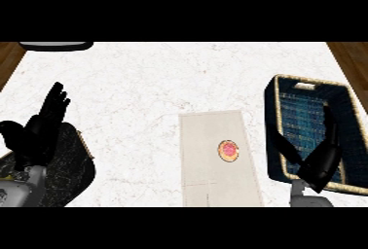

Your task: Pick the cupcake from the placemat and place it in the basket

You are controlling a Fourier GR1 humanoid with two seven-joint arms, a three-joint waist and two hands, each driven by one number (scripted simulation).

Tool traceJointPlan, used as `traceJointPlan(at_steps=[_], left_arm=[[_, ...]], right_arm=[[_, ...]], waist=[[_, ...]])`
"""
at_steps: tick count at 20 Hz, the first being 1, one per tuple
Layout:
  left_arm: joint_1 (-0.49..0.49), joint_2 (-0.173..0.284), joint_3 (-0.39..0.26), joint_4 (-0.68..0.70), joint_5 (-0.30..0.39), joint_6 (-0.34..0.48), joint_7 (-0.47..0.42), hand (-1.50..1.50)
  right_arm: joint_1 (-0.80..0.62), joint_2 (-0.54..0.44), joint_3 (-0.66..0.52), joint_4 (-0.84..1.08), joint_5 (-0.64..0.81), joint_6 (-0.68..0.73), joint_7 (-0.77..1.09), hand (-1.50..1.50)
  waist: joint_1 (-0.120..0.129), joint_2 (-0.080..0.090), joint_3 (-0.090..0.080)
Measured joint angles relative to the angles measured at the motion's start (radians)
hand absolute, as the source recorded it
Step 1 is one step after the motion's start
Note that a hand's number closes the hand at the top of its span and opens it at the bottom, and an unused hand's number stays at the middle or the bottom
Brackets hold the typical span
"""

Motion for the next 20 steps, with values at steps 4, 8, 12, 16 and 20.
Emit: traceJointPlan(at_steps=[4, 8, 12, 16, 20], left_arm=[[-0.001, 0.000, 0.007, 0.011, 0.003, -0.006, -0.003, 0.00], [-0.010, 0.000, 0.006, 0.011, 0.003, -0.008, 0.004, 0.00], [-0.021, -0.004, 0.007, 0.027, 0.003, -0.009, 0.011, 0.00], [-0.029, -0.013, 0.010, 0.043, -0.002, -0.005, 0.010, 0.00], [-0.048, -0.017, 0.018, 0.061, -0.005, -0.021, 0.010, 0.00]], right_arm=[[0.045, 0.003, 0.023, -0.010, 0.136, 0.106, 0.198, -1.50], [0.080, -0.005, 0.079, -0.038, 0.197, 0.304, 0.381, -1.50], [0.088, 0.001, 0.158, -0.117, 0.249, 0.511, 0.585, -1.50], [0.065, 0.008, 0.232, -0.279, 0.298, 0.719, 0.822, -1.50], [0.035, 0.011, 0.314, -0.455, 0.335, 0.836, 0.985, -1.50]], waist=[[-0.002, -0.007, -0.010], [0.000, -0.012, -0.017], [-0.004, -0.012, -0.010], [-0.007, -0.012, -0.002], [-0.002, -0.008, 0.004]])
